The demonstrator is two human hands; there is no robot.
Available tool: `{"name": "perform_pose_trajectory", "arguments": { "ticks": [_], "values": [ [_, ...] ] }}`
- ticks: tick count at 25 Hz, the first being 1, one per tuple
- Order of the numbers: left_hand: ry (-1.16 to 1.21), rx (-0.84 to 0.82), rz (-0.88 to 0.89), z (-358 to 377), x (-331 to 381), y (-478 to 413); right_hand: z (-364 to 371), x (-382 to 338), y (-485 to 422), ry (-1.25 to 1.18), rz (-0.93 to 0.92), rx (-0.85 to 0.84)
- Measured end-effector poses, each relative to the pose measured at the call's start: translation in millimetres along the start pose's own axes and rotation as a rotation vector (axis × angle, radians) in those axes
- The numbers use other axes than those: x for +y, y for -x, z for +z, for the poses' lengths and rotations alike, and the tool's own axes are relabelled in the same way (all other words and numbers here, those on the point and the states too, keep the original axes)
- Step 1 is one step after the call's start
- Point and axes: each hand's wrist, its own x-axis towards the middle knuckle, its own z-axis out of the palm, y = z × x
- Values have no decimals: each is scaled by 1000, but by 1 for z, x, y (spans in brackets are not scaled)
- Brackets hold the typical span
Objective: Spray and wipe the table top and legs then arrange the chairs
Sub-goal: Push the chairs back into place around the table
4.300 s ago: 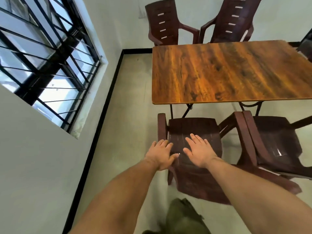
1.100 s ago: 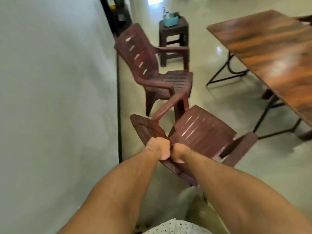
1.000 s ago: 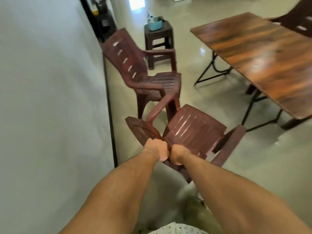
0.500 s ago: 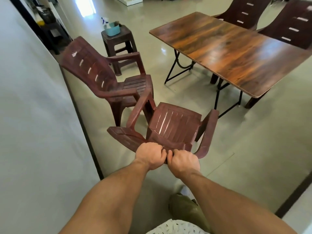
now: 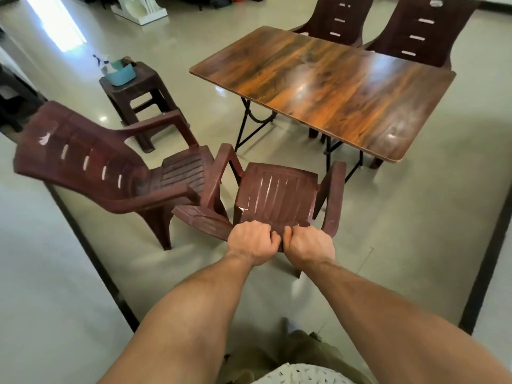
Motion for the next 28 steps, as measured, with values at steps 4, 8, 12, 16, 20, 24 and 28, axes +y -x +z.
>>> {"name": "perform_pose_trajectory", "arguments": {
  "ticks": [4, 8, 12, 16, 20, 24, 28],
  "values": [
    [-24, -3, 81, 0, -21, -32, -6, -18, -21, 19, -2, 14],
    [-14, -9, 195, -9, -59, -67, -11, -55, -44, 81, 50, -9],
    [15, -42, 367, -15, -86, -79, -10, -77, -45, 79, 138, -10],
    [-44, -90, 373, -21, -147, -85, -5, -109, -31, 57, 262, -48],
    [-144, -58, 410, -24, -193, -89, 2, -108, -21, 98, 101, -255],
    [-143, -38, 459, -28, -180, -83, 4, -114, -12, 7, 218, -108],
    [-164, -33, 525, -27, -170, -76, 18, -112, 9, 32, 309, -46]
  ]
}}
